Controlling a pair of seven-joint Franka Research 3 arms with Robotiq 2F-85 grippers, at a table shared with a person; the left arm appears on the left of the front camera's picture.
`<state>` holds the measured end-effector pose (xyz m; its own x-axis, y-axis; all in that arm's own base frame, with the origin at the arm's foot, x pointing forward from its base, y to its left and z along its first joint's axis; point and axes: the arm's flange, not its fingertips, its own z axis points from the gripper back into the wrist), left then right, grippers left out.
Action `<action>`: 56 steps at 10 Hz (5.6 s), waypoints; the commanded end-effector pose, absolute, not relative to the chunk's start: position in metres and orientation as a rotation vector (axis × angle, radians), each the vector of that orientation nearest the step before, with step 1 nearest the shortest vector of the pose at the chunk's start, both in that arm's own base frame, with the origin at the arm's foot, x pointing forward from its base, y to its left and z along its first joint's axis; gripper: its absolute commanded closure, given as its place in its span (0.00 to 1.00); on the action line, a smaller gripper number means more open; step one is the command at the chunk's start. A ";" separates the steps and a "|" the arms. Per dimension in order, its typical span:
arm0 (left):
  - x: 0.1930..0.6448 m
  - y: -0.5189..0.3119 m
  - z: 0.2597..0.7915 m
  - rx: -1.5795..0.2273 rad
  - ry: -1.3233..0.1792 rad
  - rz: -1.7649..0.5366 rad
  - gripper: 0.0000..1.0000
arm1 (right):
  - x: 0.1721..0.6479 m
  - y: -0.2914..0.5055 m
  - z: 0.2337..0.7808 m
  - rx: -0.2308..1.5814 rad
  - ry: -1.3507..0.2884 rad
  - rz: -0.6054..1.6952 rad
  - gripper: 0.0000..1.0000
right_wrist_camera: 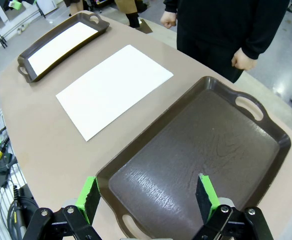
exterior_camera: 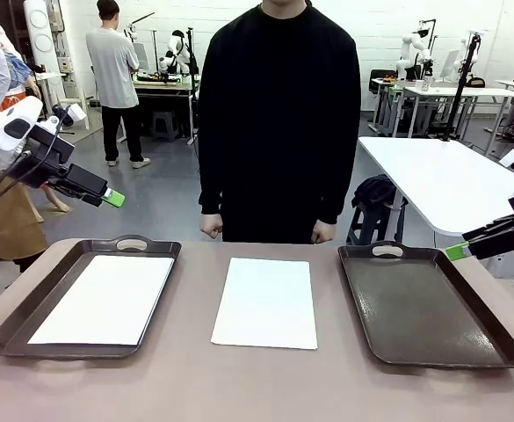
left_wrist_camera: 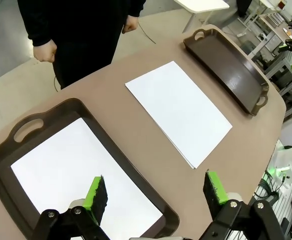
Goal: Sort the A4 documents.
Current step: Receive the A4 Paper.
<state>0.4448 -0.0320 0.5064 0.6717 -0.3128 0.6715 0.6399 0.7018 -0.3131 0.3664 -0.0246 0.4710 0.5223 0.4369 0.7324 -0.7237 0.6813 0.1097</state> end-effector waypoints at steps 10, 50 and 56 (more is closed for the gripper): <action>0.444 -0.032 0.504 -0.571 -0.622 -0.569 0.00 | 0.370 -0.024 0.469 0.453 -0.750 0.735 0.00; 0.444 -0.032 0.504 -0.571 -0.622 -0.569 0.00 | 0.370 -0.024 0.469 0.453 -0.750 0.735 0.00; 0.444 -0.032 0.504 -0.571 -0.622 -0.569 0.00 | 0.370 -0.024 0.469 0.453 -0.750 0.735 0.00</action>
<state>0.4448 -0.0329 0.5027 0.6774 -0.3164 0.6641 0.6365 0.7046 -0.3137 0.3661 -0.0245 0.4712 0.5221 0.4385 0.7315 -0.7242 0.6810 0.1087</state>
